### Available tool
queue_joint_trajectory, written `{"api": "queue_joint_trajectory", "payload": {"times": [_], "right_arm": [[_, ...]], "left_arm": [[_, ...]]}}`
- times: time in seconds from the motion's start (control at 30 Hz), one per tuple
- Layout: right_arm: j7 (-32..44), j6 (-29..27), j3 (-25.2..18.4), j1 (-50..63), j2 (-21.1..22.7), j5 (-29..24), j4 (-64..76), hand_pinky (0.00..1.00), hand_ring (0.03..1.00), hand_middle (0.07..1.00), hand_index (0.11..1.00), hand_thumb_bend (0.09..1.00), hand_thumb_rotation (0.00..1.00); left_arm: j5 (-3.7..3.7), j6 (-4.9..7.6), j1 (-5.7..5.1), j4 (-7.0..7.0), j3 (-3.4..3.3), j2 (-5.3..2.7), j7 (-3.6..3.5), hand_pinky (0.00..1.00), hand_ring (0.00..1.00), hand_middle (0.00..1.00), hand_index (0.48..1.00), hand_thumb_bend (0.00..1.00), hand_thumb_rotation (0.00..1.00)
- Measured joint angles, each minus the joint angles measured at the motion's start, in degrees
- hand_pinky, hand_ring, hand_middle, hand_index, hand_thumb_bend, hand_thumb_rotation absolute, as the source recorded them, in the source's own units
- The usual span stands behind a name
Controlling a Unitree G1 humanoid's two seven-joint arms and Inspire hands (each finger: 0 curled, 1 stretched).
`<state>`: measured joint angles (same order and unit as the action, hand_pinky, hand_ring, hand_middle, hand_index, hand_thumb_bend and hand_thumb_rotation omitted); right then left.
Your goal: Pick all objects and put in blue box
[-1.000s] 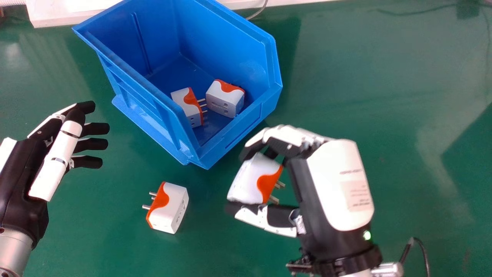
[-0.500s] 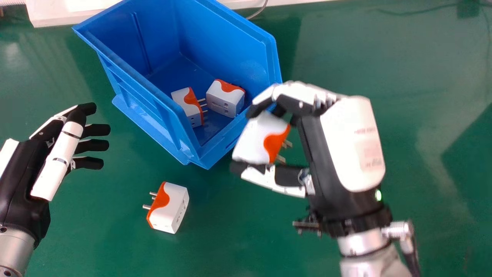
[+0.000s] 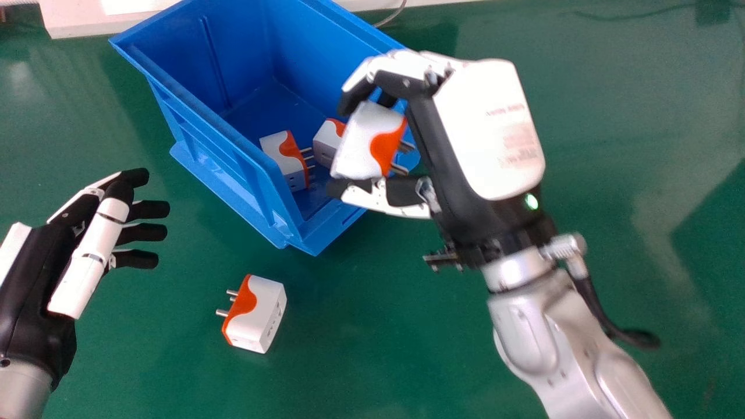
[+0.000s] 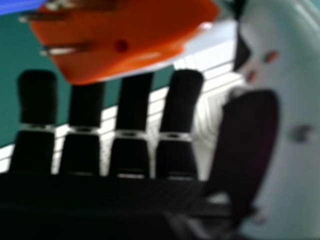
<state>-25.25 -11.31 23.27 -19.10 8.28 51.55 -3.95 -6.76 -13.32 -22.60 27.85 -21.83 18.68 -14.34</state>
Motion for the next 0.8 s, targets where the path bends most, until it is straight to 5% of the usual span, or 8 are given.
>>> {"api": "queue_joint_trajectory", "payload": {"times": [0.3,0.8], "right_arm": [[0.6,0.9,0.8,-14.9,-2.3,-0.2,-18.2,0.34,0.442,0.522,0.47,0.496,0.0],[0.1,2.2,5.0,-31.4,-6.0,-0.2,-42.8,0.34,0.437,0.524,0.507,0.494,0.0]], "left_arm": [[-0.07,2.74,-3.1,0.47,-0.69,-0.33,-0.62,0.61,0.7,0.73,0.82,0.41,0.87],[-0.07,3.9,-6.7,2.7,-1.18,-1.14,-1.01,0.6,0.7,0.73,0.818,0.41,0.87]]}}
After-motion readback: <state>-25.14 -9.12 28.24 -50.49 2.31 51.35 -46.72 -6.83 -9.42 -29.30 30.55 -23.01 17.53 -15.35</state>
